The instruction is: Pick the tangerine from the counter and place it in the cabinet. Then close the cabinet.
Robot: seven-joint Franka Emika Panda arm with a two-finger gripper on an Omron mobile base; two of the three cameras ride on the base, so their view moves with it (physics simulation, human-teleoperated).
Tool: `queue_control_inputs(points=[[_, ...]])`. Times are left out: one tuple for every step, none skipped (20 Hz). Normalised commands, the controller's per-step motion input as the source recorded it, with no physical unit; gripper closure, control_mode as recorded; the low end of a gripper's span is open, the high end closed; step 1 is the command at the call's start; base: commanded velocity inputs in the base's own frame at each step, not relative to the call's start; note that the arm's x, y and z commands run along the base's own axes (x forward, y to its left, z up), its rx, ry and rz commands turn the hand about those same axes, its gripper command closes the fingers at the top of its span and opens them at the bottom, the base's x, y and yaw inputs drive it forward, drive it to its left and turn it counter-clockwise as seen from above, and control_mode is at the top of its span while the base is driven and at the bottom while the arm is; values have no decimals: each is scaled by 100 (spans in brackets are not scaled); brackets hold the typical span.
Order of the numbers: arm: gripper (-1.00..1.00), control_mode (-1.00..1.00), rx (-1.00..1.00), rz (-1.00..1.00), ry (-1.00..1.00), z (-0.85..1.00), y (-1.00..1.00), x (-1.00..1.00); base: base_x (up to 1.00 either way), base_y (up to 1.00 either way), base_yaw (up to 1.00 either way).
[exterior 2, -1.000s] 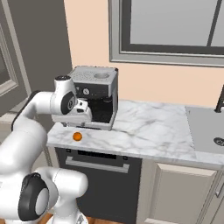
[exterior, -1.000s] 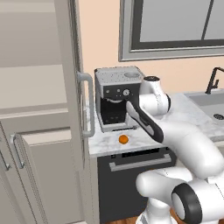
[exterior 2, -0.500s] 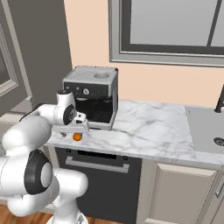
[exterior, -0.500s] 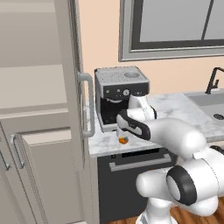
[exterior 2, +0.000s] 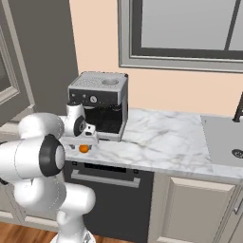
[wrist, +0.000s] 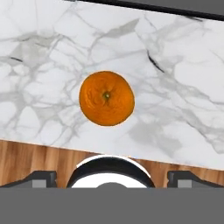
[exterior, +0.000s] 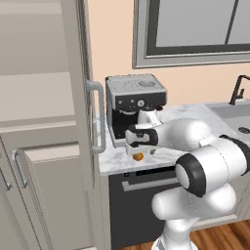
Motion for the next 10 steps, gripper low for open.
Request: queue_control_inputs(points=[[-100, -100, -2, 0, 0, -34, 17, 32, 0, 0, 0], [-100, -100, -3, 0, 0, -36, 22, 34, 0, 0, 0], [-100, -100, -4, 0, 0, -39, 24, 39, 0, 0, 0], [-100, -100, -4, 0, 0, -41, 21, 45, 0, 0, 0], [-100, -100, -5, 0, 0, -42, 18, 45, 0, 0, 0], [-100, -100, -5, 0, 0, -41, 16, 46, 0, 0, 0], [-100, -100, -5, 0, 0, -40, 11, 46, 0, 0, 0], [-100, -100, -5, 0, 0, -38, 7, 51, 0, 0, 0], [-100, -100, -3, 0, 0, -35, 1, 56, 0, 0, 0], [-100, -100, -2, 0, 0, -31, 0, 50, 0, 0, 0]])
